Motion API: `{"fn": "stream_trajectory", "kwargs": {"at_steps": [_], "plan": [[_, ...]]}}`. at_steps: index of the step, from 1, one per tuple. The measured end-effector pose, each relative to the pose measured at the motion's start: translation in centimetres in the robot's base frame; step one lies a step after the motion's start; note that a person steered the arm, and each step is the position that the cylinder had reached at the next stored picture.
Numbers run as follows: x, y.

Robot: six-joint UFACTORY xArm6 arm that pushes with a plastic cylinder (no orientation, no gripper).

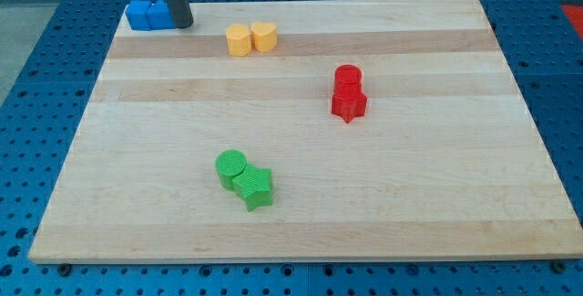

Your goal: Move your arm left to the green circle

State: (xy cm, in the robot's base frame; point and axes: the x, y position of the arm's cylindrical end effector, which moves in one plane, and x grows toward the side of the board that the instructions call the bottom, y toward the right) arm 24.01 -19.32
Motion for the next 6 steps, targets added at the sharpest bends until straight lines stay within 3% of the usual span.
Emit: {"fn": "stream_trajectory", "kwargs": {"at_steps": [2,5,6], "plan": [[3.1,-0.2],[3.8,-2.2],[8.5,-3.1]]}}
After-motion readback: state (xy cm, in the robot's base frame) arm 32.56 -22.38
